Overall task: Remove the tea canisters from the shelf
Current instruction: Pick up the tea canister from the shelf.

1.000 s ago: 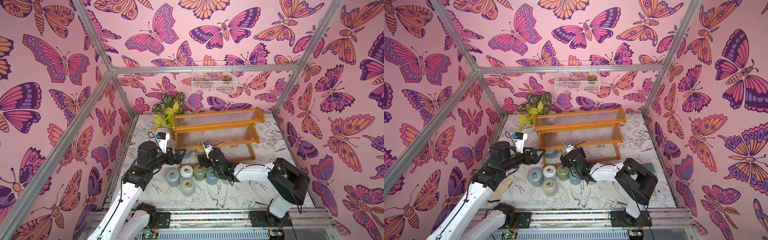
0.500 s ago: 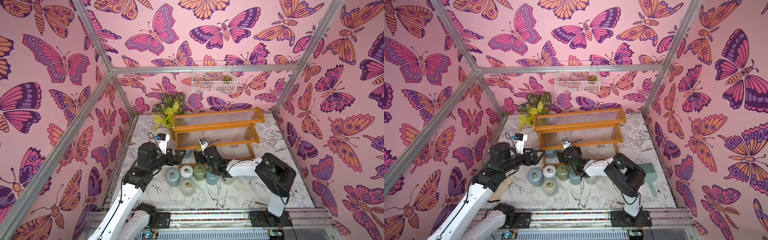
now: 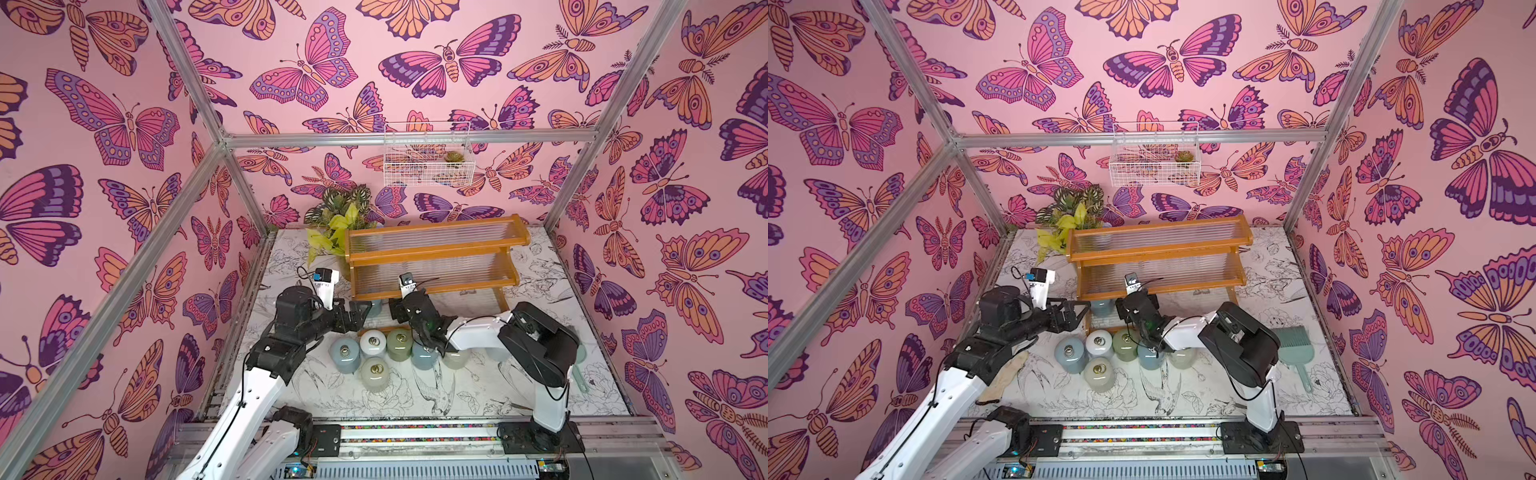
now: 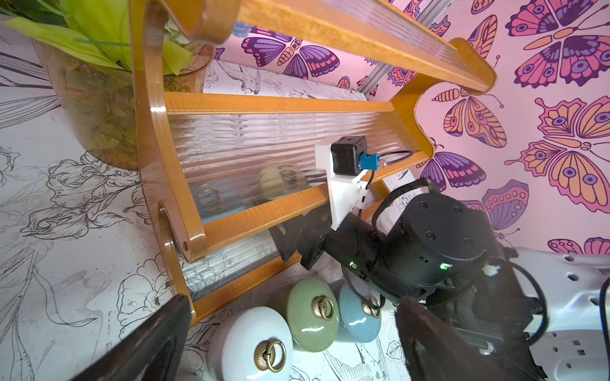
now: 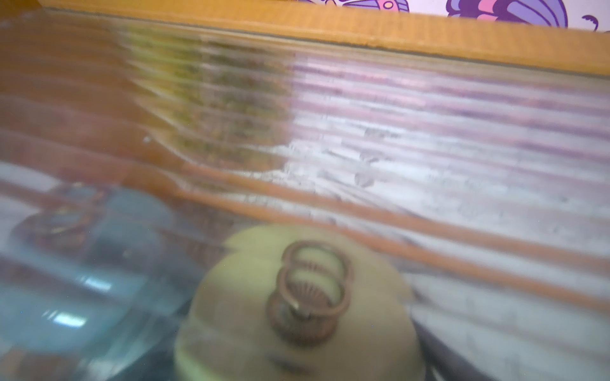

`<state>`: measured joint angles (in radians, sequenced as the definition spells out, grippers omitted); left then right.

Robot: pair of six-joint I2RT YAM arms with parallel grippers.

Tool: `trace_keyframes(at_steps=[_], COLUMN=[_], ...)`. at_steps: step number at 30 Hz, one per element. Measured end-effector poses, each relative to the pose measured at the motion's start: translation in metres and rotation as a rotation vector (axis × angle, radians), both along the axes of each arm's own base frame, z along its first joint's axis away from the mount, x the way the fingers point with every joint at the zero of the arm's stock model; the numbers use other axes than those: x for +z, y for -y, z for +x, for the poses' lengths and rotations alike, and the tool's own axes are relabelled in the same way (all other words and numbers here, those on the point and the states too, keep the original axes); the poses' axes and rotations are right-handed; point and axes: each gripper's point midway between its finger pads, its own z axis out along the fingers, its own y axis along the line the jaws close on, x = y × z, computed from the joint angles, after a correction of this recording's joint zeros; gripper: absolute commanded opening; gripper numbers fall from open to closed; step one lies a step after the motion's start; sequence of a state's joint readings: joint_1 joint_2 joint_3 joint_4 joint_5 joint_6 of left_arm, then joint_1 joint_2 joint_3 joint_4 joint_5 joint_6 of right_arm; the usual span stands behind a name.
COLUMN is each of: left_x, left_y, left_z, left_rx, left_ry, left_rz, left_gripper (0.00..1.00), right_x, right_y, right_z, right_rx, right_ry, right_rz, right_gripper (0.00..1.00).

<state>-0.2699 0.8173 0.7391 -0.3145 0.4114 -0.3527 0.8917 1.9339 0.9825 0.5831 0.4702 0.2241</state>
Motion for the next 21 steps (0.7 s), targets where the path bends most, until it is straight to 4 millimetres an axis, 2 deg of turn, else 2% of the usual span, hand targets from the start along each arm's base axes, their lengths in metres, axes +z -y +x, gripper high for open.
trace_keyframes(at_steps=[8,21], left_x=[-0.001,-0.006], left_y=[0.000,0.001], left_z=[0.000,0.003], left_rx=[0.000,0.000], left_ry=[-0.003,-0.022], left_rz=[0.001,0.006], left_gripper=[1.00,1.00], right_x=[0.002,0.016], right_y=[0.010,0.070], right_z=[-0.008,-0.029], right_rx=[0.006,-0.097], right_ry=[0.002,0.035], right_rz=[-0.024,-0.090], right_gripper=[0.68,0.69])
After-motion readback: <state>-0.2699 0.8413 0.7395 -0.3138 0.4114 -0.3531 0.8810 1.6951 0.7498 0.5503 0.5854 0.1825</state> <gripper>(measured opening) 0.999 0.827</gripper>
